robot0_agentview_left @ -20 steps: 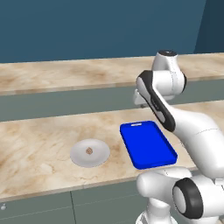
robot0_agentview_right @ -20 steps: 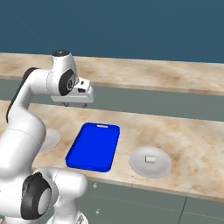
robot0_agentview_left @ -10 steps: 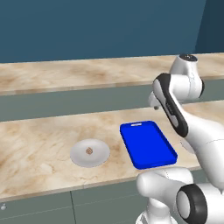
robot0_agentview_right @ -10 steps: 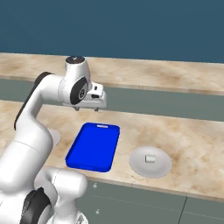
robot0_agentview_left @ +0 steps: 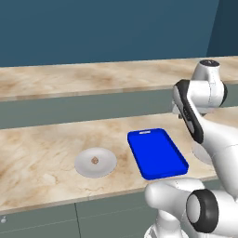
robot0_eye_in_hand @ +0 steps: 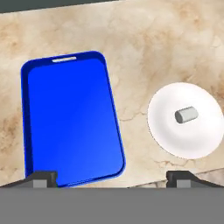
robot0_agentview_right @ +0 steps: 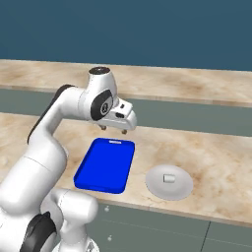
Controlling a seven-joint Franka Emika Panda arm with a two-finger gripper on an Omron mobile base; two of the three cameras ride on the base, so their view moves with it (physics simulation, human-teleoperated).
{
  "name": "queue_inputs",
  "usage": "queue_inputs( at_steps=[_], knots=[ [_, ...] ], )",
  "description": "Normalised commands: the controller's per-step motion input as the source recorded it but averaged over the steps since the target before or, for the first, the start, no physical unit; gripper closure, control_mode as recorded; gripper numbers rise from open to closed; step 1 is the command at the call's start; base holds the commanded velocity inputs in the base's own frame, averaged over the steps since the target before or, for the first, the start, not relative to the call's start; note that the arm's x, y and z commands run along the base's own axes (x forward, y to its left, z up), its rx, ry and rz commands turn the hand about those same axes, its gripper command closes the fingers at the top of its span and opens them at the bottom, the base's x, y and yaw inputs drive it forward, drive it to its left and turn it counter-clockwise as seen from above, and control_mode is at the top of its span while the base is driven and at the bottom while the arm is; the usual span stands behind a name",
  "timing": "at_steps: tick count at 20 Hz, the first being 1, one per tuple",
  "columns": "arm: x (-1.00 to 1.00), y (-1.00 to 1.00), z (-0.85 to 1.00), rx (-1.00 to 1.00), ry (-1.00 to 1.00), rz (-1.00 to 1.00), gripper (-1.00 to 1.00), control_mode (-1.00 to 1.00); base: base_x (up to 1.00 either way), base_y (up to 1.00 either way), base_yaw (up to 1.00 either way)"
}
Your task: Move the dessert items from the plates to the tray.
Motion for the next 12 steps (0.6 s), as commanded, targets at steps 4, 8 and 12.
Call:
queue_inputs(
  at_steps=[4,8,12],
  knots=[
    [0.0,-0.53,-0.1,0.0,0.22,-0.51,-1.0,-1.0,0.0,0.0,0.0],
    [-0.03,-0.56,-0.14,0.01,0.2,-0.45,-1.0,-1.0,0.0,0.0,0.0],
    [-0.01,-0.48,-0.2,0.12,0.13,-0.16,-1.0,-1.0,0.0,0.0,0.0]
  ],
)
